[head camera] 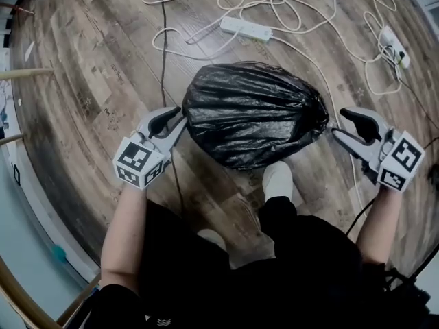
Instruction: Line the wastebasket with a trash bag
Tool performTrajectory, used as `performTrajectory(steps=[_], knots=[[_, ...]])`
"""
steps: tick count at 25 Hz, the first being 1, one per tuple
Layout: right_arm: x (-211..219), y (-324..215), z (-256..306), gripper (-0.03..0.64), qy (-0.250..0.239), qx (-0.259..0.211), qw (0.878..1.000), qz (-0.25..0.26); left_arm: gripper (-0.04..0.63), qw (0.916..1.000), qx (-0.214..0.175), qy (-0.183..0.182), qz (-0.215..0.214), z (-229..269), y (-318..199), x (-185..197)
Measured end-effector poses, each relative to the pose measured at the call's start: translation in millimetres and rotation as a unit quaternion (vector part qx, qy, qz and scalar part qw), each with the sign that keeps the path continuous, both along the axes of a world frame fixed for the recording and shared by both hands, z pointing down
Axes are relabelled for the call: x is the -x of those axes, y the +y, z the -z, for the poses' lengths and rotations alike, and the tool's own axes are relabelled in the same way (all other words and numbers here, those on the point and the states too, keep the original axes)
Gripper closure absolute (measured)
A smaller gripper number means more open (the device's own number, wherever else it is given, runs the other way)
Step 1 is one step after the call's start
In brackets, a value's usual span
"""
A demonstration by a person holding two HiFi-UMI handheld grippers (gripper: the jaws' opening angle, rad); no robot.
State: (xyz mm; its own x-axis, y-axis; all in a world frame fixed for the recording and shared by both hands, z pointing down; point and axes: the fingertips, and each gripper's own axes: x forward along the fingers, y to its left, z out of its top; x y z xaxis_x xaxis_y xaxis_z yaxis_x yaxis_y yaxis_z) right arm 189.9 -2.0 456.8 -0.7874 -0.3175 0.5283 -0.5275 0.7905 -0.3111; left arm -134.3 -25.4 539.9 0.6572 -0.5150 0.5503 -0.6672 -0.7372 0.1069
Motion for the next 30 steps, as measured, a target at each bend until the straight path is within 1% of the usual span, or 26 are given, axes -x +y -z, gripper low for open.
performTrajectory(steps=[2, 3, 4, 7, 9, 11, 13, 15, 17, 21, 23, 24, 25, 26, 27, 30], knots=[[4.6, -13.7, 26.5, 0.426, -0.064, -0.021, 0.997, -0.033, 0.495, 0.9999, -0.015, -0.004, -0.004, 6.4, 2.4, 0.7], [8.9, -21.6, 36.4, 0.426, -0.088, -0.031, 0.995, -0.043, 0.494, 0.9998, -0.022, -0.001, -0.004, 11.6, 2.6, 1.8], [14.4, -28.8, 41.2, 0.426, -0.097, -0.04, 0.994, -0.043, 0.483, 0.9996, -0.028, 0.004, -0.003, 17.2, 2.4, 3.2], [35.9, -45.4, 33.1, 0.426, -0.066, -0.054, 0.996, -0.014, 0.453, 0.9991, -0.04, 0.016, 0.0, 31.0, 3.6, 9.5], [52.2, -55.3, 25.1, 0.426, -0.056, -0.05, 0.997, 0.009, 0.442, 0.9987, -0.044, 0.024, 0.002, 39.7, 6.7, 14.5], [67.5, -67.0, 19.2, 0.426, -0.047, -0.048, 0.997, 0.029, 0.433, 0.998, -0.049, 0.039, -0.007, 55.0, 13.4, 13.3], [81.2, -78.5, 15.1, 0.426, -0.035, -0.048, 0.997, 0.053, 0.433, 0.9957, -0.06, 0.054, -0.045, 73.2, 27.4, 0.6], [93.7, -88.1, 11.9, 0.426, -0.032, -0.041, 0.996, 0.077, 0.433, 0.9906, -0.069, 0.055, -0.105, 83.7, 47.7, -20.0], [104.5, -96.8, 6.2, 0.426, -0.032, -0.023, 0.995, 0.094, 0.433, 0.9847, -0.059, 0.036, -0.16, 81.1, 69.8, -39.1], [124.6, -95.9, -14.1, 0.426, -0.021, 0.023, 0.989, 0.143, 0.433, 0.9738, -0.026, 0.009, -0.226, 63.4, 103.8, -64.9], [131.9, -90.4, -22.6, 0.427, -0.015, 0.035, 0.986, 0.165, 0.433, 0.9685, -0.017, 0.01, -0.248, 58.4, 118.0, -73.4], [134.1, -89.0, -25.4, 0.438, -0.012, 0.035, 0.984, 0.172, 0.433, 0.9664, -0.016, 0.014, -0.256, 57.5, 123.5, -77.5], [135.3, -89.0, -26.9, 0.464, -0.01, 0.033, 0.984, 0.174, 0.433, 0.9645, -0.015, 0.018, -0.263, 56.8, 127.8, -81.5], [135.5, -90.5, -27.2, 0.555, -0.009, 0.028, 0.984, 0.174, 0.438, 0.963, -0.015, 0.019, -0.268, 55.3, 131.0, -85.1], [135.2, -93.0, -26.5, 0.605, -0.01, 0.022, 0.985, 0.171, 0.443, 0.962, -0.016, 0.017, -0.272, 52.8, 133.2, -88.0], [133.7, -103.6, -25.9, 0.614, -0.02, 0.013, 0.988, 0.153, 0.481, 0.9608, -0.016, 0.008, -0.277, 43.6, 135.5, -92.6]])
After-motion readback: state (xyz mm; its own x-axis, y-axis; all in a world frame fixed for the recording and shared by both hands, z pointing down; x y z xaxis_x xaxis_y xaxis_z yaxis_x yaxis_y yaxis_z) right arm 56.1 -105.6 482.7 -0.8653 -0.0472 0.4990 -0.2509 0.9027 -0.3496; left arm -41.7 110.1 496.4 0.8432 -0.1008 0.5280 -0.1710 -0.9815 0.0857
